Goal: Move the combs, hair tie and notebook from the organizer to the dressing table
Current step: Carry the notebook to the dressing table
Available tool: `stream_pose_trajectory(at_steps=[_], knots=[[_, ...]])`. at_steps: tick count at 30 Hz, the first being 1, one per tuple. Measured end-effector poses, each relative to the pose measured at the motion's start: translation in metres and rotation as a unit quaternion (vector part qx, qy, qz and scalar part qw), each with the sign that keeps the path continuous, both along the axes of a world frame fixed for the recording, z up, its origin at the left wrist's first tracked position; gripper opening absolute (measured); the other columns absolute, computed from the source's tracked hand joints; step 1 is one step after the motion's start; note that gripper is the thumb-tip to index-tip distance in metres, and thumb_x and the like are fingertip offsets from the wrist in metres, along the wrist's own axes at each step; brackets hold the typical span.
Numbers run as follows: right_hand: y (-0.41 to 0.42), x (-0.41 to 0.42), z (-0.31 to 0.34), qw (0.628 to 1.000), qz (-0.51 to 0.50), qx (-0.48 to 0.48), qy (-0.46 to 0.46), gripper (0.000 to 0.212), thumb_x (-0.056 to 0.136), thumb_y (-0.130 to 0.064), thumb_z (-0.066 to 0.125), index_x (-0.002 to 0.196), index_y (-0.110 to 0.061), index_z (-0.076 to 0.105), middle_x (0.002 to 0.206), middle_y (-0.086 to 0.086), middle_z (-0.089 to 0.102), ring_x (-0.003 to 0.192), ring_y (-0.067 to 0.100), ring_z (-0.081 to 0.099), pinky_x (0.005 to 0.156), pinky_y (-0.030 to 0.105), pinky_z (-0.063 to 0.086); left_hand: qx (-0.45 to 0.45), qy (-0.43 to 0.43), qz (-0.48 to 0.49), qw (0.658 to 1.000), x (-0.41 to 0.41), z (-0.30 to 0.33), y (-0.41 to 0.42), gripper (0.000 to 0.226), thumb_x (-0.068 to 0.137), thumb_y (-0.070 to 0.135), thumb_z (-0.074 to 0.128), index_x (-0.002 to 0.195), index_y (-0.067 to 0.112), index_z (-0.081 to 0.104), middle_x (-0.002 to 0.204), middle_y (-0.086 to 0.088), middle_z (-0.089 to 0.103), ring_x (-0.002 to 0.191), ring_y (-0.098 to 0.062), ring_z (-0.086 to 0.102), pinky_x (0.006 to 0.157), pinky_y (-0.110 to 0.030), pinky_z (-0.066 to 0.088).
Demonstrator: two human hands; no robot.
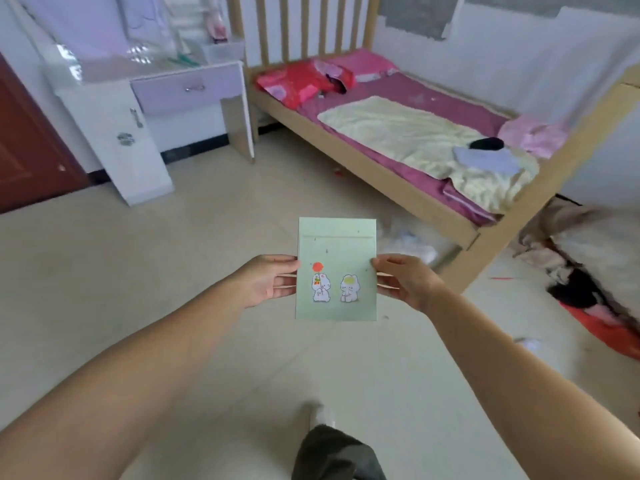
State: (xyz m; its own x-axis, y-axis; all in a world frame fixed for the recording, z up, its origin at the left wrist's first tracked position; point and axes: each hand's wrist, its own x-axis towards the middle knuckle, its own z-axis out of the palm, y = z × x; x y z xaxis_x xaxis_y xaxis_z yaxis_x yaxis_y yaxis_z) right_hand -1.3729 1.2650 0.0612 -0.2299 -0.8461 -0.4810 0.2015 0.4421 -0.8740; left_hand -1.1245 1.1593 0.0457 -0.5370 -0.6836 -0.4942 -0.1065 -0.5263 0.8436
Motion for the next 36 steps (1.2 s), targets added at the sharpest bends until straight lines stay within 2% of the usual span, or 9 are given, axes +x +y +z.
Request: stream_pose_trajectory(at_steps=[7,11,13,16,18,21,25,30,36], knots=[[-0.239,0.047,0.001,0.987,0.160,0.016,0.016,0.010,0.087,-0.015,0.063,0.093,-0.015,0.069,0.092,0.001,0.074,0.078,0.015,0.072,0.071,0.027,0.056,0.016,-0.019,0.157,0.987,0.067,-0.004,-0.153,0.014,0.085,0.014,0.062,0.098,0.015,0.068,0.093,0.000,0.074,0.087,-0.019,0.070,0.078,-0.031,0.054],[-0.352,0.108,-0.011,0.966,0.258,0.018,0.011,0.022,0.089,-0.015,0.060,0.109,-0.009,0.064,0.062,-0.008,0.071,0.054,0.006,0.067,0.069,0.028,0.052,0.032,-0.023,0.263,0.964,0.122,-0.020,-0.219,0.017,0.083,0.010,0.063,0.099,0.012,0.066,0.087,-0.002,0.075,0.084,-0.021,0.070,0.072,-0.031,0.055],[-0.414,0.146,-0.018,0.957,0.289,0.019,0.012,0.023,0.089,-0.016,0.061,0.111,-0.010,0.063,0.064,-0.007,0.070,0.052,0.005,0.066,0.068,0.028,0.053,0.032,-0.025,0.299,0.953,0.157,-0.025,-0.265,0.023,0.085,0.010,0.062,0.107,0.010,0.064,0.095,-0.005,0.071,0.086,-0.021,0.068,0.070,-0.030,0.055],[-0.502,0.197,-0.027,0.956,0.292,0.012,0.015,0.018,0.088,-0.015,0.062,0.106,-0.011,0.065,0.083,0.000,0.071,0.061,0.008,0.070,0.063,0.025,0.056,0.027,-0.030,0.316,0.948,0.206,-0.027,-0.343,0.015,0.085,0.011,0.061,0.100,0.012,0.066,0.092,-0.003,0.072,0.086,-0.020,0.069,0.076,-0.031,0.055],[-0.560,0.224,-0.025,0.959,0.284,0.010,0.009,0.013,0.087,-0.014,0.062,0.099,-0.012,0.066,0.075,-0.002,0.073,0.059,0.008,0.070,0.063,0.026,0.055,0.025,-0.037,0.314,0.949,0.234,-0.020,-0.400,0.011,0.085,0.011,0.062,0.094,0.014,0.068,0.088,-0.002,0.074,0.081,-0.018,0.071,0.072,-0.031,0.056],[-0.642,0.256,-0.012,0.959,0.284,0.001,0.005,0.007,0.087,-0.014,0.062,0.090,-0.016,0.068,0.061,-0.008,0.073,0.054,0.005,0.068,0.062,0.026,0.054,0.010,-0.046,0.307,0.951,0.267,-0.003,-0.487,0.014,0.085,0.011,0.063,0.098,0.012,0.068,0.093,-0.003,0.074,0.085,-0.019,0.071,0.073,-0.031,0.056],[-0.740,0.279,0.000,0.961,0.276,-0.011,0.010,0.007,0.086,-0.015,0.063,0.089,-0.016,0.069,0.065,-0.007,0.075,0.058,0.007,0.070,0.056,0.021,0.055,0.006,-0.055,0.299,0.953,0.290,0.008,-0.591,0.017,0.086,0.012,0.061,0.102,0.011,0.067,0.099,-0.005,0.072,0.093,-0.022,0.068,0.080,-0.033,0.055],[-0.870,0.301,-0.007,0.963,0.268,-0.017,0.024,0.007,0.087,-0.014,0.062,0.089,-0.016,0.068,0.063,-0.007,0.075,0.057,0.006,0.069,0.062,0.025,0.052,0.014,-0.058,0.308,0.949,0.305,0.001,-0.718,0.008,0.087,0.009,0.060,0.092,0.013,0.065,0.093,-0.005,0.071,0.086,-0.020,0.067,0.073,-0.030,0.054],[-1.048,0.339,-0.005,0.961,0.272,-0.029,0.023,0.008,0.088,-0.013,0.062,0.088,-0.016,0.069,0.065,-0.006,0.076,0.059,0.006,0.070,0.055,0.020,0.054,-0.001,-0.085,0.349,0.933,0.332,0.008,-0.885,0.006,0.086,0.010,0.062,0.083,0.015,0.065,0.080,-0.003,0.068,0.072,-0.016,0.063,0.064,-0.027,0.049]])
